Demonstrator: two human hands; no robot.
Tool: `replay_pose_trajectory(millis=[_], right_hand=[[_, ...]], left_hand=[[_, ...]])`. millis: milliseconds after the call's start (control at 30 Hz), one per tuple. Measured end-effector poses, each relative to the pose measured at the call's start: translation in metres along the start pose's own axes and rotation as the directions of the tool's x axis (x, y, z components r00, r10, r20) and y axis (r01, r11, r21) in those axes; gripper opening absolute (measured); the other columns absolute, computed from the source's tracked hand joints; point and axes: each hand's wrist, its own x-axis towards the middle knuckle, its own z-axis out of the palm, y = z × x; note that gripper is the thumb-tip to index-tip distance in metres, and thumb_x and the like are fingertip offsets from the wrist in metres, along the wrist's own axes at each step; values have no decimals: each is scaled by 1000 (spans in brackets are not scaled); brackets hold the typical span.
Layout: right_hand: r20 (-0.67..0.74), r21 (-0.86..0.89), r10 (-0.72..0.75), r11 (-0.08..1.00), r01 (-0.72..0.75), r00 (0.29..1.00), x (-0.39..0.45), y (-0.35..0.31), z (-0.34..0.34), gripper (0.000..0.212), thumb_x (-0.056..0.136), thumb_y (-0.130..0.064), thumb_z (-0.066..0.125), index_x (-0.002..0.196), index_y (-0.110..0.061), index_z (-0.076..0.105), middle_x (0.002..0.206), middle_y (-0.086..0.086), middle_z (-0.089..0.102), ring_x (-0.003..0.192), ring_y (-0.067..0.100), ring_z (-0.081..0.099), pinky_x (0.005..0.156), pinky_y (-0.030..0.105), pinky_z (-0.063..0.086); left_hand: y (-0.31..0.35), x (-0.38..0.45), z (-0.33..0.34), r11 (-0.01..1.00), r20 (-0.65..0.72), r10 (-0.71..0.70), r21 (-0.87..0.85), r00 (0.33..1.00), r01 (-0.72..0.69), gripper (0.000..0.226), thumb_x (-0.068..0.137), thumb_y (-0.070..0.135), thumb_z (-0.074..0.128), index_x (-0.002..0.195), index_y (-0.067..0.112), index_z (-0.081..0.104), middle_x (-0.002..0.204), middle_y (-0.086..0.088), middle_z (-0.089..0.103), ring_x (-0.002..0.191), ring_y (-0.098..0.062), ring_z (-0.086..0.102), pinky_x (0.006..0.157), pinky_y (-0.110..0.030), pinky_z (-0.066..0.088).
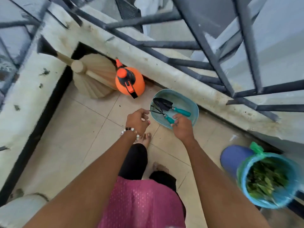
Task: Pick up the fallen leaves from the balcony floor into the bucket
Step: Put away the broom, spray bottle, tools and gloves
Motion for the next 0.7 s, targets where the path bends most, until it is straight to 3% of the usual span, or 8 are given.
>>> replay_pose_trajectory(millis=[133,233,333,433,533,700], right_hand=[[10,8,-65,998,65,998,-85,-48,-46,28,89,-6,56,115,-8,64,109,12,68,104,29,61,90,26,42],[40,-7,-172,985,173,984,-155,-89,-74,28,88,-3,53,113,-5,65,108,15,69,104,31,61,87,28,41],[94,-41,-270,961,274,958,-229,-132,-94,27,86,-2,54,110,-7,66,105,15,68,103,30,61,85,29,41],[122,-90,-360,924,372,925,-294,-169,-101,25,88,-6,53,109,-9,67,104,15,68,104,28,59,84,27,40],[214,-144,-474,850,507,854,-355,-193,-87,21,86,-6,58,104,-8,68,97,17,70,98,31,63,84,29,41],[438,-240,-591,649,722,677,-448,-216,-33,17,86,-8,61,102,-8,67,92,16,71,92,31,64,80,30,45]], left_hand=[[27,-93,-40,980,-72,-104,-179,992,90,28,85,-4,59,109,8,65,79,-2,68,85,-17,65,89,-29,52],[38,-167,-70,939,-139,-176,-322,975,124,24,85,-2,58,105,9,66,85,-12,72,91,-27,68,87,-33,53],[40,-241,-98,883,-203,-252,-449,946,138,19,86,5,64,105,9,67,88,-12,71,88,-26,69,76,-24,51],[30,-304,-116,824,-251,-309,-552,917,127,13,85,7,66,96,14,68,88,-13,72,85,-28,70,75,-28,54],[-1,-369,-126,762,-329,-383,-641,863,94,13,82,8,68,87,21,67,86,-13,73,84,-29,70,83,-37,56],[-88,-468,-121,603,-387,-586,-795,712,64,14,80,7,68,84,21,69,79,-13,72,80,-30,70,79,-41,58]])
